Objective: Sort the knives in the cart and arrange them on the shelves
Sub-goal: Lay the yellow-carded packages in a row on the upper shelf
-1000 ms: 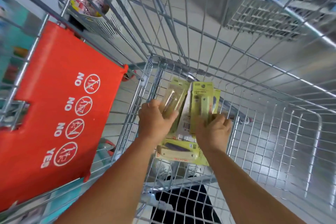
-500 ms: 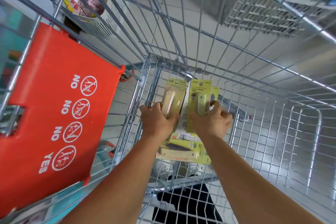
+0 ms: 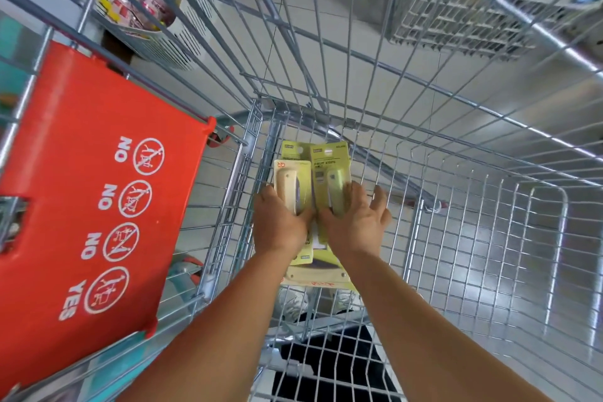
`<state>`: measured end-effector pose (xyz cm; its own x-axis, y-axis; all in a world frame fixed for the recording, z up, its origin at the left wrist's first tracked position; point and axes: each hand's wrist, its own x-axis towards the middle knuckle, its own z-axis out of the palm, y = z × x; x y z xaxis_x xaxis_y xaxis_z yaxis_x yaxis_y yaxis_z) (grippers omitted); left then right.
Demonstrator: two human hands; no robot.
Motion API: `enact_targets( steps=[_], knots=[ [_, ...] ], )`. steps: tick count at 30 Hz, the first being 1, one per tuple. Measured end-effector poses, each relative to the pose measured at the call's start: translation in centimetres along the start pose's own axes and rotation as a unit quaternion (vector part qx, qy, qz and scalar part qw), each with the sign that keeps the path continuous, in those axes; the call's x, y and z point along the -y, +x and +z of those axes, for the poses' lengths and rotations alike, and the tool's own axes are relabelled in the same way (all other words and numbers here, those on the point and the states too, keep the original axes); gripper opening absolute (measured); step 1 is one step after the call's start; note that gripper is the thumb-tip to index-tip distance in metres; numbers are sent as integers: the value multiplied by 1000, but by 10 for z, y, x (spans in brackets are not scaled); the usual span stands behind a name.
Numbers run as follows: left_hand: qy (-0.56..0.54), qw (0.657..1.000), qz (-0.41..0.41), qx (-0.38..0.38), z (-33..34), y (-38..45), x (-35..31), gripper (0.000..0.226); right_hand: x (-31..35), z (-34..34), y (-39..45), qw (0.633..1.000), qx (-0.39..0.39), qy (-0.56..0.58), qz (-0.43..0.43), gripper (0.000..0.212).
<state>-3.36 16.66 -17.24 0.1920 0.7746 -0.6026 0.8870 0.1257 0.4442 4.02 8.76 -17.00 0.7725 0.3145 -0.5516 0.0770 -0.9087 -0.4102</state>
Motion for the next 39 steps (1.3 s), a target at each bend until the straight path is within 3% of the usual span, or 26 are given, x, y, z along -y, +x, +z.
enact_targets(
  steps=[7, 20, 25, 30, 39],
  knots=[
    [-49, 996, -53, 45, 0, 0, 5, 52, 4, 0, -2, 998, 15, 50, 22, 47],
    [-59, 996, -49, 51, -3, -1, 7, 50, 9, -5, -10, 994, 44, 62, 84, 74],
    [-70, 996, -36, 51, -6, -5, 7, 51, 9, -8, -11, 999, 36, 7, 39, 64],
    [-68, 997, -25, 30, -15, -15, 5, 52, 10, -12, -15, 998, 33, 56, 16, 41],
    [-61, 997, -56, 1, -20, -34, 3, 45, 9, -19, -17, 998, 37, 34, -49, 30]
  ],
)
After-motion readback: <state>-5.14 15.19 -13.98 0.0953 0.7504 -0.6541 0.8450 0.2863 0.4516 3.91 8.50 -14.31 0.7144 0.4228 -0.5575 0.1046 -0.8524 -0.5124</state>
